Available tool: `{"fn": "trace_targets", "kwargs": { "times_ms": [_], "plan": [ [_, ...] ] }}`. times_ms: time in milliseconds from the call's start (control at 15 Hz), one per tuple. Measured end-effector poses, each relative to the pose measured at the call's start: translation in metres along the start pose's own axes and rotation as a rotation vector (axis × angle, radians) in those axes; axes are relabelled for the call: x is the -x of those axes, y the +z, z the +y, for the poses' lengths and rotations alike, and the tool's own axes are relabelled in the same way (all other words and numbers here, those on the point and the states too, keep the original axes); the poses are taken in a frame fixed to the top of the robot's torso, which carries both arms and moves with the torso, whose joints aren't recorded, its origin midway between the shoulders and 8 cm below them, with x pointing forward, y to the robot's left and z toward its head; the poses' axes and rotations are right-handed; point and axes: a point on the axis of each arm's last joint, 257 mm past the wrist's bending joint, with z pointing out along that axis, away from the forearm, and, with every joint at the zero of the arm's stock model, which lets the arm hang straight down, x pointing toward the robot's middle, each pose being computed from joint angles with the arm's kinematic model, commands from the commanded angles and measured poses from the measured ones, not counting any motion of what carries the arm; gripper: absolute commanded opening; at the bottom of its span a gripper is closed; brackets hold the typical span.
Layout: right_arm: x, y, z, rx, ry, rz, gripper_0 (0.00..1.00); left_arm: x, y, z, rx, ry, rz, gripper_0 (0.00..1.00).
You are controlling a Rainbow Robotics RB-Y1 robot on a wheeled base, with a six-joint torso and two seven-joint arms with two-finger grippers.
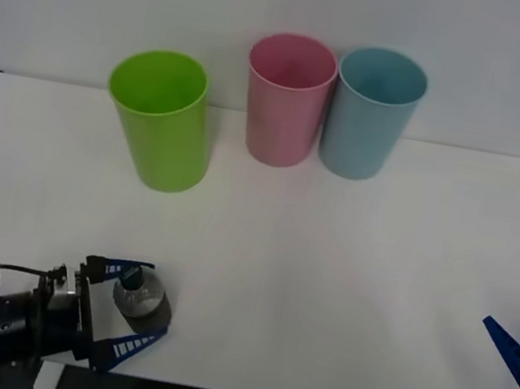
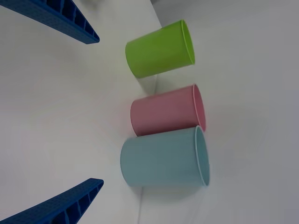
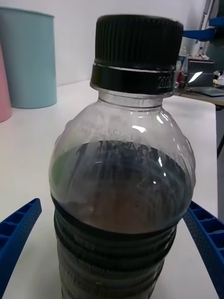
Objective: Grasp the object on the table and drop it into the matching bin: aluminum can to the light blue bin, PET bottle to the pink bin.
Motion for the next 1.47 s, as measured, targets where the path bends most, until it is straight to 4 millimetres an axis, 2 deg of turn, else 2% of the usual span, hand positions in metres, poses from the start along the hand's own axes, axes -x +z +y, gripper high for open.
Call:
{"fn": "trace_targets", "kwargs": {
  "times_ms": [267,333,400,467,533,1000,1467],
  "plan": [
    [0.000,0.000,0.000,0.000,0.000,0.000,1.00,0.000,0.002,0.000,0.000,0.001,0.001,1.00],
    [0.000,0.000,0.000,0.000,0.000,0.000,1.00,0.000,0.002,0.000,0.000,0.001,0.002,0.52],
    [0.000,0.000,0.000,0.000,0.000,0.000,1.00,0.000,0.002,0.000,0.000,-0.003,0.001,0.22],
    [0.000,0.000,0.000,0.000,0.000,0.000,1.00,0.000,0.002,0.000,0.000,-0.005,0.002,0.06],
    [0.000,0.000,0.000,0.000,0.000,0.000,1.00,-0.001,0.001,0.000,0.000,-0.004,0.003,0.00],
    [0.000,0.000,0.000,0.000,0.000,0.000,1.00,0.003,-0.003,0.008,0.023,-0.007,-0.005,0.00],
    [0.000,0.000,0.000,0.000,0.000,0.000,1.00,0.024,-0.007,0.036,0.102,-0.001,-0.034,0.00]
  ]
}}
